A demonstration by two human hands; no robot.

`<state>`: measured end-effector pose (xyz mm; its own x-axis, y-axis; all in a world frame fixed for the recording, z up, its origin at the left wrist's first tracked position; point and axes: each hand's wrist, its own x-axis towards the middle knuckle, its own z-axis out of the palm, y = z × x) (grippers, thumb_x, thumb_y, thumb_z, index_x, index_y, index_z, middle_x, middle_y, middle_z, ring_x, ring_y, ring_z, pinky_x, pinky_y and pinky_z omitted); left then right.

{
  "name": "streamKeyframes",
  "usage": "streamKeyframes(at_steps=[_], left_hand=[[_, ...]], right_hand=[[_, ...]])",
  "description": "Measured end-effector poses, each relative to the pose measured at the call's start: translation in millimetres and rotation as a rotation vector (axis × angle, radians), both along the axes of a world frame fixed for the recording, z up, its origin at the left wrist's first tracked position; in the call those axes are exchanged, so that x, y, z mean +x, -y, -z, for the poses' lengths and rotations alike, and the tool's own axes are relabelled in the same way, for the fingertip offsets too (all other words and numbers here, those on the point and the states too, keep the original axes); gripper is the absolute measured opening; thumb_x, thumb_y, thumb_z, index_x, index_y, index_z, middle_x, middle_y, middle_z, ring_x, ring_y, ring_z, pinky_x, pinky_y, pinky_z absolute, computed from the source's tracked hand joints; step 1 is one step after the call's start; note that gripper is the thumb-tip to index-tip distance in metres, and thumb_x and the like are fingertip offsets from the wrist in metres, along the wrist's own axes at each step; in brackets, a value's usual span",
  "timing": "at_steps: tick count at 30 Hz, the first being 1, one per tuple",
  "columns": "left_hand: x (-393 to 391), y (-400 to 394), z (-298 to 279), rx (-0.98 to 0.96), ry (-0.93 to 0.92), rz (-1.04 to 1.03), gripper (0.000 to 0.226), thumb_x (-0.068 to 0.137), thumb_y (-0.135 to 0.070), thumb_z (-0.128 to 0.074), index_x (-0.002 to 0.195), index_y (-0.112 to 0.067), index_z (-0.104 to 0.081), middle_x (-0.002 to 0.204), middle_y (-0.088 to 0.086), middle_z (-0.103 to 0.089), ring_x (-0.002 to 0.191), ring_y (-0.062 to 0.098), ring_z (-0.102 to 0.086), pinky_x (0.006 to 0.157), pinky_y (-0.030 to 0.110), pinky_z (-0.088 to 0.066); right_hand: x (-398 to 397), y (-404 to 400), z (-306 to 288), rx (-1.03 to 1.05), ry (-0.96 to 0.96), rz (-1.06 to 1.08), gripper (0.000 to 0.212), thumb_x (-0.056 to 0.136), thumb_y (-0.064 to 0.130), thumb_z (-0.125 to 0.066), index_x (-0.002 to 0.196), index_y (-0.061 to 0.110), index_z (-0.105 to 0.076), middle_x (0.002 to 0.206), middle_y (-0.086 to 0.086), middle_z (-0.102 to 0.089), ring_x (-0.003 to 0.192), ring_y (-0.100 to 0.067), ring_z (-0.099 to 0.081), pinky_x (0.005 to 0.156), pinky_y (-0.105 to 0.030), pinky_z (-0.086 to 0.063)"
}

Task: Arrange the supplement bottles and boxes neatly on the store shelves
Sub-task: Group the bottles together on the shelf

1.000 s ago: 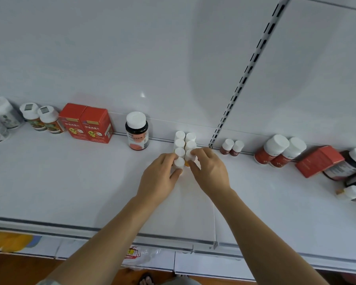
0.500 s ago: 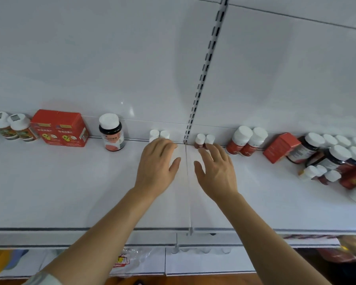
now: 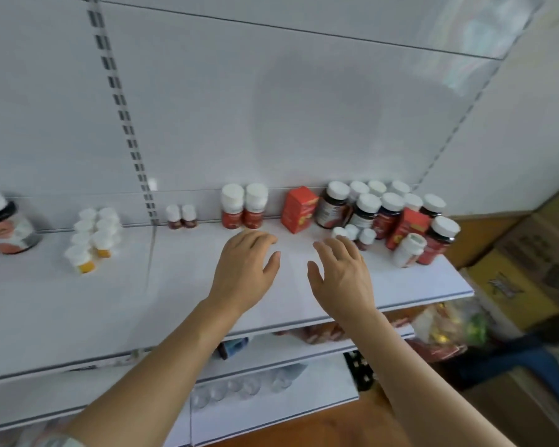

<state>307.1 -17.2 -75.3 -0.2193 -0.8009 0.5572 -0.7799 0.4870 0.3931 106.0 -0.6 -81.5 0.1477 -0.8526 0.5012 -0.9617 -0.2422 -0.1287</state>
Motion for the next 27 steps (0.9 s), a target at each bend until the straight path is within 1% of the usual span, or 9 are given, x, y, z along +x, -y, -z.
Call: streamKeyframes(at_steps=[5,7,10,13,17,20,23,25,27], left_hand=[[-76,-5,-1,0.12,-0.022,0.028,0.022,0.09,-0.02,-0.069,0.109,-0.008,-0.069,0.108,0.005,-0.07,0.102,0.027,-0.064,0.087,0.037,-0.051],[-94,-1,-1,0.176,-0.02,0.025,0.025,0.092,-0.022,-0.066,0.113,-0.008,-0.068,0.113,0.005,-0.069,0.106,0.026,-0.063,0.088,0.037,-0.05],[-113,14,3,0.271,-0.011,0.007,0.031,0.097,-0.027,-0.06,0.122,-0.011,-0.063,0.123,0.004,-0.066,0.115,0.024,-0.058,0.092,0.035,-0.047],[-126,34,9,0.342,-0.017,-0.001,0.035,0.097,-0.03,-0.059,0.127,-0.013,-0.059,0.126,0.004,-0.064,0.118,0.024,-0.056,0.091,0.035,-0.046],[-138,61,19,0.387,-0.035,-0.007,0.037,0.095,-0.03,-0.06,0.128,-0.014,-0.057,0.125,0.005,-0.063,0.115,0.026,-0.057,0.086,0.038,-0.049],[-145,80,26,0.402,-0.059,0.01,0.038,0.094,-0.029,-0.062,0.129,-0.013,-0.056,0.124,0.007,-0.064,0.113,0.028,-0.058,0.084,0.038,-0.049],[-152,99,32,0.417,-0.07,0.044,0.045,0.094,-0.025,-0.062,0.136,-0.014,-0.052,0.129,0.007,-0.062,0.116,0.029,-0.057,0.086,0.036,-0.046],[-157,106,35,0.429,-0.062,0.081,0.048,0.094,-0.023,-0.062,0.139,-0.014,-0.049,0.134,0.007,-0.06,0.119,0.029,-0.056,0.088,0.036,-0.045],[-161,110,39,0.428,-0.055,0.096,0.042,0.094,-0.021,-0.061,0.135,-0.013,-0.052,0.13,0.007,-0.062,0.114,0.031,-0.057,0.085,0.038,-0.047]], right_hand=[[-78,-6,2,0.096,0.009,0.087,0.037,0.086,0.018,-0.071,0.119,0.001,-0.066,0.117,-0.014,-0.068,0.114,-0.039,-0.057,0.09,-0.049,-0.054],[-99,-2,4,0.143,0.031,0.119,0.039,0.088,0.018,-0.069,0.123,0.001,-0.064,0.119,-0.015,-0.066,0.116,-0.04,-0.056,0.09,-0.049,-0.054],[-119,10,9,0.221,0.082,0.173,0.041,0.092,0.021,-0.064,0.129,0.004,-0.06,0.127,-0.014,-0.062,0.119,-0.038,-0.054,0.091,-0.045,-0.051],[-131,28,12,0.255,0.124,0.175,0.039,0.094,0.02,-0.061,0.13,0.007,-0.057,0.126,-0.012,-0.06,0.111,-0.038,-0.057,0.083,-0.043,-0.051],[-137,53,13,0.267,0.154,0.153,0.033,0.093,0.012,-0.059,0.125,0.005,-0.057,0.117,-0.013,-0.059,0.097,-0.038,-0.061,0.068,-0.042,-0.053],[-138,70,13,0.272,0.166,0.123,0.035,0.092,0.007,-0.058,0.127,0.004,-0.058,0.117,-0.016,-0.06,0.094,-0.04,-0.063,0.067,-0.047,-0.055],[-140,84,16,0.293,0.167,0.123,0.039,0.091,0.007,-0.058,0.13,0.006,-0.057,0.117,-0.016,-0.06,0.093,-0.04,-0.064,0.064,-0.047,-0.055],[-143,90,20,0.294,0.173,0.122,0.036,0.09,0.006,-0.058,0.126,0.007,-0.06,0.113,-0.015,-0.061,0.09,-0.04,-0.064,0.062,-0.047,-0.055],[-144,92,23,0.297,0.193,0.119,0.027,0.09,0.006,-0.059,0.117,0.006,-0.062,0.109,-0.014,-0.063,0.086,-0.04,-0.064,0.061,-0.046,-0.053]])
